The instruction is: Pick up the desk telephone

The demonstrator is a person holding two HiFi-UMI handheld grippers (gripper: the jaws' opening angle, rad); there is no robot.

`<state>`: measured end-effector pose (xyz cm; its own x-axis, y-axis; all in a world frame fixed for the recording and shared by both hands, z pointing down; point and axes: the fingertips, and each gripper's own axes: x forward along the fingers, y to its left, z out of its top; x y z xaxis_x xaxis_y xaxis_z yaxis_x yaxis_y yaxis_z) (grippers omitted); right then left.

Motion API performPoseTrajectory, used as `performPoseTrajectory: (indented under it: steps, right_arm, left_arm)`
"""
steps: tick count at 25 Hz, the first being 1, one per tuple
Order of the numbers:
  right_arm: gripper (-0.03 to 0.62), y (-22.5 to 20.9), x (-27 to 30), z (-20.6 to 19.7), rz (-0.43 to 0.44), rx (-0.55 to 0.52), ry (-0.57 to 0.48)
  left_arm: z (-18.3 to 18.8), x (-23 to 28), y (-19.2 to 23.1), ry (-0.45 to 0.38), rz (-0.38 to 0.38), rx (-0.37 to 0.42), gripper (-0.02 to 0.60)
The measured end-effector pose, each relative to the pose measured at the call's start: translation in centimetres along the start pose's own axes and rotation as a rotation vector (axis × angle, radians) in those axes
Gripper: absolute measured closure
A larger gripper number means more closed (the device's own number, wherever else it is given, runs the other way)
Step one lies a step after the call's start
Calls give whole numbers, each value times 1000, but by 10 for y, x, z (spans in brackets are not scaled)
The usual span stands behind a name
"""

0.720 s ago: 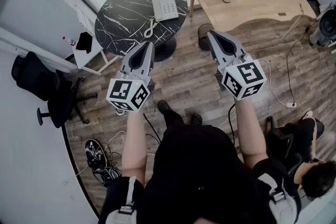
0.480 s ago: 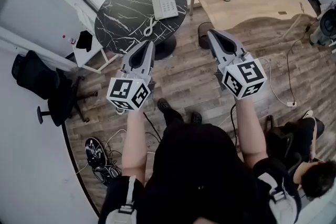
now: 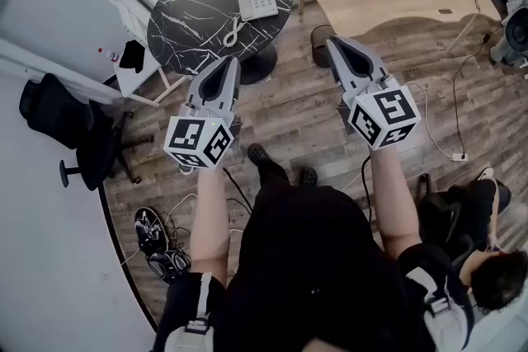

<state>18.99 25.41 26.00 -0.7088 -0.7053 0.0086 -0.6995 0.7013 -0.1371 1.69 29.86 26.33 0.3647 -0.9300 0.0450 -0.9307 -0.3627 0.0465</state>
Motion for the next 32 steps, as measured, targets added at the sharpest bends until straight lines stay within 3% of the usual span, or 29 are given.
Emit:
performPoseTrajectory:
  steps: [13,32]
  right_arm:
    - [563,-7,27,-12,-44,-20,38]
    - [563,-26,173,-6,-87,-47,75]
  left_arm:
    - [-10,19,27,6,-17,-18,561]
    - [-10,116,142,17,-91,-11,561]
